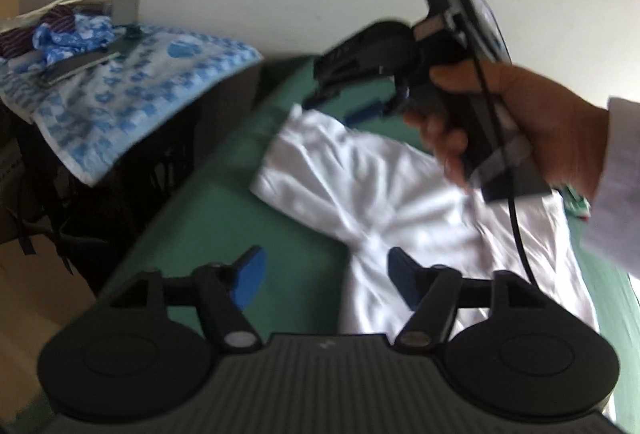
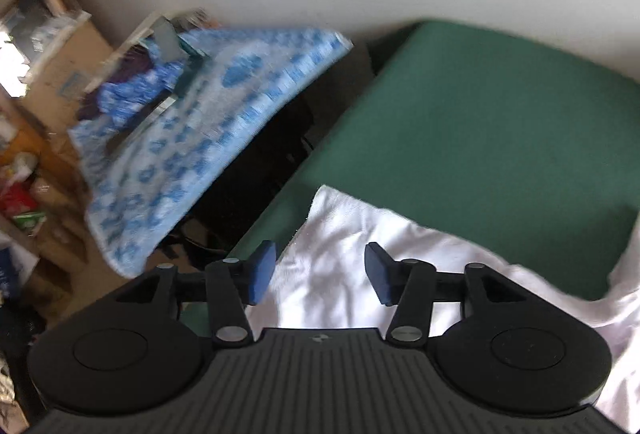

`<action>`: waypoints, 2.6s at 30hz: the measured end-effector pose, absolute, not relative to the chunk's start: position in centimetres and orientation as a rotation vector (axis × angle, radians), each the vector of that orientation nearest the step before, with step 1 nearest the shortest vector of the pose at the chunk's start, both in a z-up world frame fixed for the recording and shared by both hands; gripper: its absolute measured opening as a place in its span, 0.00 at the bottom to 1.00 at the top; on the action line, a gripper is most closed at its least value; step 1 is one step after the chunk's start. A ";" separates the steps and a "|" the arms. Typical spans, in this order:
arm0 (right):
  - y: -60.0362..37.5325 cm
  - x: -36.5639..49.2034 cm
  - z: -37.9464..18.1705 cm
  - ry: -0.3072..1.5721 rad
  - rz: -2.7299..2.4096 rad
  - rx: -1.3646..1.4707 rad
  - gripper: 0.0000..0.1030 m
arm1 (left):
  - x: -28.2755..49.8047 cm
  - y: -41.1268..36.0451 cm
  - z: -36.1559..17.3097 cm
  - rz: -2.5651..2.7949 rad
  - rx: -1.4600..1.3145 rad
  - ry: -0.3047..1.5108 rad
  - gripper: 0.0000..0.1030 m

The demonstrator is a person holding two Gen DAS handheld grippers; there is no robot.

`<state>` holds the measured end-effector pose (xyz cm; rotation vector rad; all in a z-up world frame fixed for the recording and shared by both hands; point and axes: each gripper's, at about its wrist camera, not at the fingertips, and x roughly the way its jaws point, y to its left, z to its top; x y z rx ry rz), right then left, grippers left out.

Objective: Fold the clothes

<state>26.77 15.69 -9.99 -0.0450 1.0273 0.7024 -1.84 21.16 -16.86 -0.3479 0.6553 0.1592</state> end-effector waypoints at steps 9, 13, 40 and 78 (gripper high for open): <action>22.6 23.8 -11.8 1.024 0.551 -0.386 0.57 | -1.6 23.3 -18.7 0.040 -0.411 0.705 0.77; 23.7 23.0 -12.0 0.985 0.514 -0.428 0.58 | -3.6 22.7 -18.7 -0.036 -0.439 0.728 0.78; 12.9 25.9 -7.6 0.975 0.672 0.086 0.02 | 7.2 28.6 -20.7 -0.329 -0.665 0.599 0.93; 2.9 28.4 -14.7 1.075 0.678 0.486 0.38 | 8.7 16.5 -20.9 -0.330 -0.041 0.669 0.47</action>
